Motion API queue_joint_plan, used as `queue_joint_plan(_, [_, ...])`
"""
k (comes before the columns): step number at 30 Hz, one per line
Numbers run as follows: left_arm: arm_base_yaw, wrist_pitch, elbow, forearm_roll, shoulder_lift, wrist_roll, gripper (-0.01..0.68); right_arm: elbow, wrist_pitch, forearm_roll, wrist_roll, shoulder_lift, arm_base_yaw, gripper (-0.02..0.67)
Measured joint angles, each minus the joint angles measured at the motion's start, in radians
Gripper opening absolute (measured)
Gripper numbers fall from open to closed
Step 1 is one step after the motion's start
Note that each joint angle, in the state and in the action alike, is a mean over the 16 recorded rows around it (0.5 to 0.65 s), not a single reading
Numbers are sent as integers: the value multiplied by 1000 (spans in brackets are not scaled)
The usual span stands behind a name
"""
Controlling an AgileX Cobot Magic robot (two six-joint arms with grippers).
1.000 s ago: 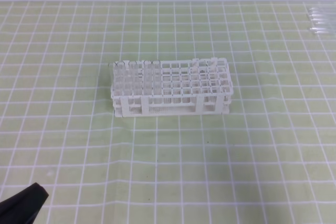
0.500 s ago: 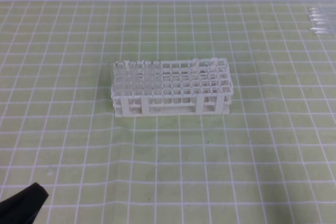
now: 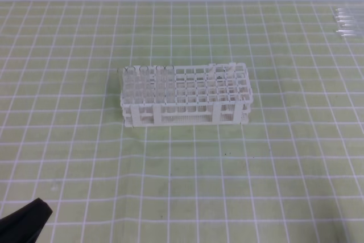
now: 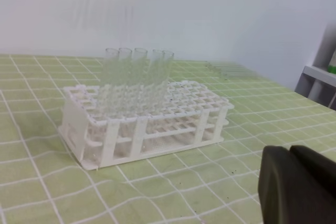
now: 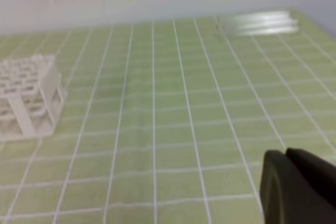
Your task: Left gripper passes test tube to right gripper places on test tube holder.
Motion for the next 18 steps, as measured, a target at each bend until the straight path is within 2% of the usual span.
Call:
queue_joint_plan(7, [0,1,2,4,0,1,-2,0,44,38,-24,0,1,-15])
queue_joint_plan(18, [0,2,6,11,2,1,-2,0,40,239,-258,0,2,-15])
